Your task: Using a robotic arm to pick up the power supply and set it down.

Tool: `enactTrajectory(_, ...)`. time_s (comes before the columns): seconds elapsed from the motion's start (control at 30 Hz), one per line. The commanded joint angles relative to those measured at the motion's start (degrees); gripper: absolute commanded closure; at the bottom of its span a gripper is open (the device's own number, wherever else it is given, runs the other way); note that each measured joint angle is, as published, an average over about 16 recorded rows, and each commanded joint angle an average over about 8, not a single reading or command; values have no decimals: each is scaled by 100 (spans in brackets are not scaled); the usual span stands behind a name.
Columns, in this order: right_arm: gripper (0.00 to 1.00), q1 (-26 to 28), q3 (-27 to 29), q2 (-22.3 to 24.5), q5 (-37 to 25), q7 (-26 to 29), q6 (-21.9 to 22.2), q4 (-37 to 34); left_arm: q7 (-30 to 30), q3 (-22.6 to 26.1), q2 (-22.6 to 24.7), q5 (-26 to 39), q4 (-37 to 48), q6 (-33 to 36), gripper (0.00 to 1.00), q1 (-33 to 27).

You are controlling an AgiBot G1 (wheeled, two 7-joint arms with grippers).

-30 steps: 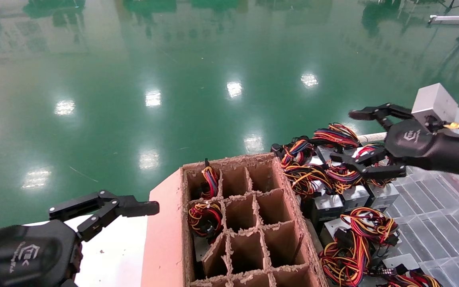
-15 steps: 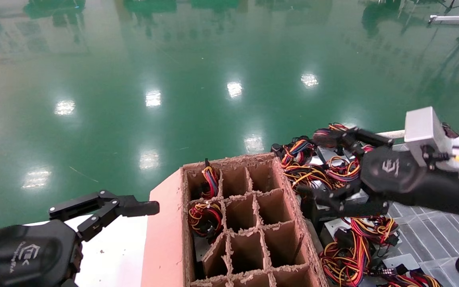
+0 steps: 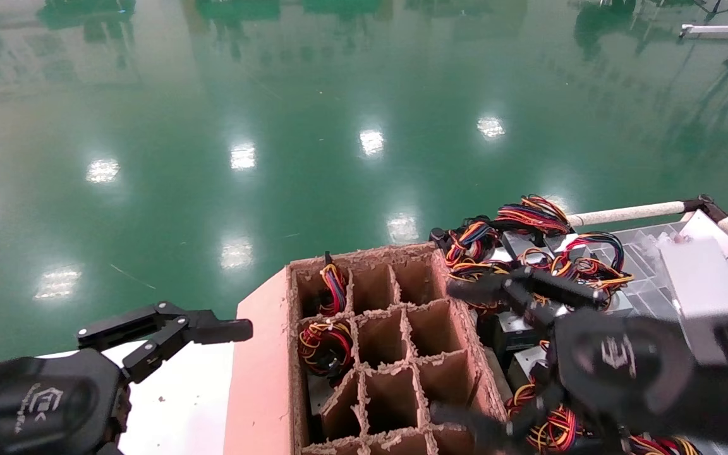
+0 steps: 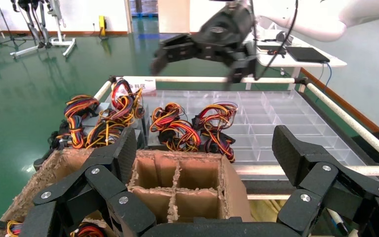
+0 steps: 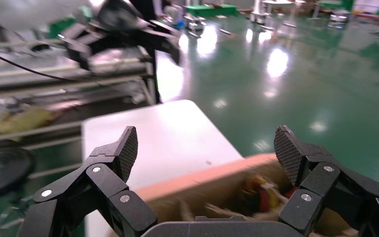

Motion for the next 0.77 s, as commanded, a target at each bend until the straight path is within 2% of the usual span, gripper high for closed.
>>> enactTrajectory(0.03, 0, -214, 134, 28, 107, 144, -39, 265, 0, 1, 0, 0, 0, 0, 0, 0)
enactTrajectory(0.33, 0, -689, 434, 89, 354, 424, -129, 862, 1, 2, -1, -2, 2, -3, 0, 1)
enactTrajectory(0.77, 0, -579, 367, 78, 298, 367, -106, 717, 1, 2, -1, -3, 2, -3, 0, 1)
